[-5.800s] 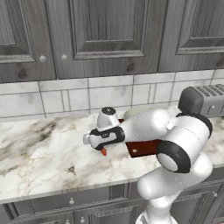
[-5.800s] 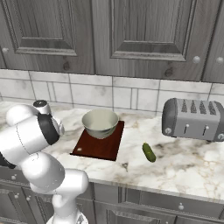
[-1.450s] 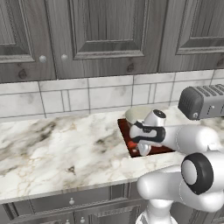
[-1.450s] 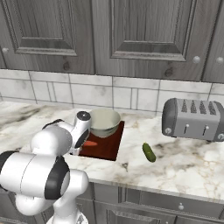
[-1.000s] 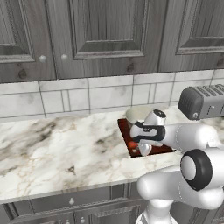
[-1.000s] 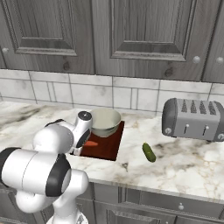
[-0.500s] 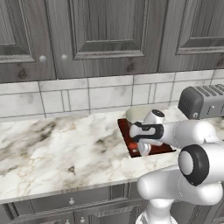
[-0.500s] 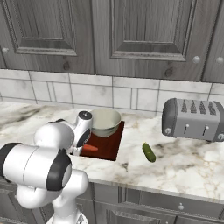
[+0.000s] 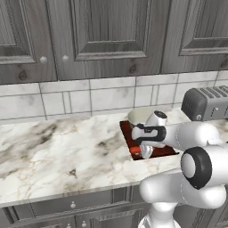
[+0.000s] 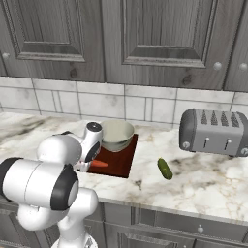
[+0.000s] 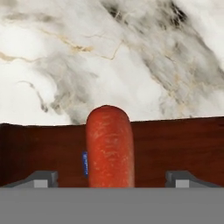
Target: Place the two vegetables and bowl onto the tray for setting up a vegetable dip station.
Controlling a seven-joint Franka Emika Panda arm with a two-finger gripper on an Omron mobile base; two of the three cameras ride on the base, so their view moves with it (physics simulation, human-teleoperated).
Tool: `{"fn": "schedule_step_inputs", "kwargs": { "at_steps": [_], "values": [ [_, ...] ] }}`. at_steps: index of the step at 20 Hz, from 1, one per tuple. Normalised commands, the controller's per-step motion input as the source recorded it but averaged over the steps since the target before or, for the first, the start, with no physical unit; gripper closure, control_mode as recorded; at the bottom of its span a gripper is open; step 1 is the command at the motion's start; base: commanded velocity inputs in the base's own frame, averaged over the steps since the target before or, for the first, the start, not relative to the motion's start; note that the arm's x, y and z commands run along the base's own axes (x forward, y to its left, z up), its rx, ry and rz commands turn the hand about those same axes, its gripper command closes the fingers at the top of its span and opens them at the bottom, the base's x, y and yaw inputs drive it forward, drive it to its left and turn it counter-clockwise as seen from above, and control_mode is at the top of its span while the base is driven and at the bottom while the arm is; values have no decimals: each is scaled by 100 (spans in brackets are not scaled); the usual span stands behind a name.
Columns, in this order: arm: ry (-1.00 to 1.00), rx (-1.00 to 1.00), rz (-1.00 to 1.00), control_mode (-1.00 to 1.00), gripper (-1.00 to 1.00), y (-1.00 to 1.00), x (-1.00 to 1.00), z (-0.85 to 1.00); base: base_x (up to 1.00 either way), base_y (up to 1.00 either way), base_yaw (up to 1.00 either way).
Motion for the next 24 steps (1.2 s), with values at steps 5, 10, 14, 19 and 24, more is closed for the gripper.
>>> {"fn": "schedule_step_inputs", "kwargs": {
  "at_steps": [5, 10, 14, 19, 24],
  "values": [
    [4, 0, -6, -100, -100, 0, -4, 0, 0, 0, 0],
    [8, 0, -4, -100, -100, 0, -6, 2, 0, 0, 0],
    [10, 0, -1, -100, -100, 0, -7, 8, 0, 0, 0],
    [14, 0, -1, -100, -100, 0, -12, 9, 0, 0, 0],
    [14, 0, -3, -100, -100, 0, -21, 9, 0, 0, 0]
  ]
}}
